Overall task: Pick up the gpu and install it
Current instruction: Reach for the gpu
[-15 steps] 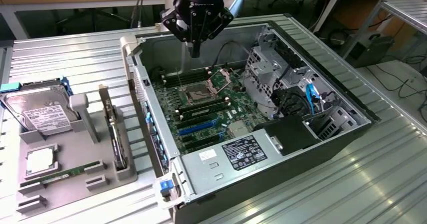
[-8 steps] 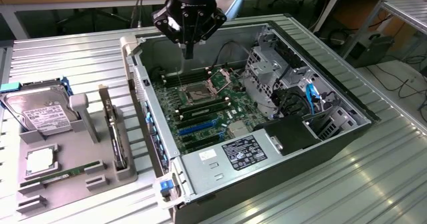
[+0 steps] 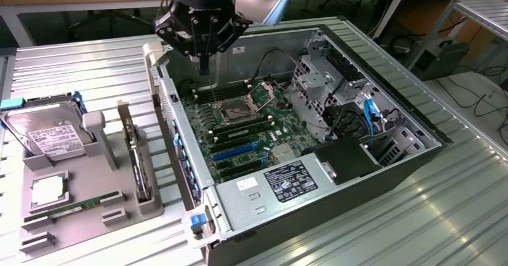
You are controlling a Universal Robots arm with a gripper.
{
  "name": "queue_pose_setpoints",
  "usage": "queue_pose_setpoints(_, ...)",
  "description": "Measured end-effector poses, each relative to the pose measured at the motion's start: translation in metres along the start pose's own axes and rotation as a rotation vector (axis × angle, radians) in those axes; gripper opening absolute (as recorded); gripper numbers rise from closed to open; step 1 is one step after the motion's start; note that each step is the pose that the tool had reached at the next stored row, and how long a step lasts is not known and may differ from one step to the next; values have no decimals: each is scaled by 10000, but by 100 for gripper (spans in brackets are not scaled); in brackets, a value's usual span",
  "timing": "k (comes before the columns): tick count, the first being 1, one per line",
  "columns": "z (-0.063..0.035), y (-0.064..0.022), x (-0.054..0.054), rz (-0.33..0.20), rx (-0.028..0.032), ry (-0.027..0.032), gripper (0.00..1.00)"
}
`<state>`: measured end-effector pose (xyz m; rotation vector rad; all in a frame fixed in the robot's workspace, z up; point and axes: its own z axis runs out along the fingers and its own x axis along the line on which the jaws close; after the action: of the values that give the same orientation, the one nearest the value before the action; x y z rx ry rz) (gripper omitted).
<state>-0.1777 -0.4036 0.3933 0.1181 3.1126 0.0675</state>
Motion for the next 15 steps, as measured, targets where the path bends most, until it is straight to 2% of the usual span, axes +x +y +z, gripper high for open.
queue_pose_setpoints(5, -8, -46, 255, -1, -1, -1, 11)
queue_pose_setpoints(9, -15, -93, 499, -2, -1, -1, 11)
queue_pose_setpoints(12, -8, -160, 791, 0, 0, 0, 11)
queue_pose_setpoints(15, 14, -216, 971, -1, -1, -1, 11)
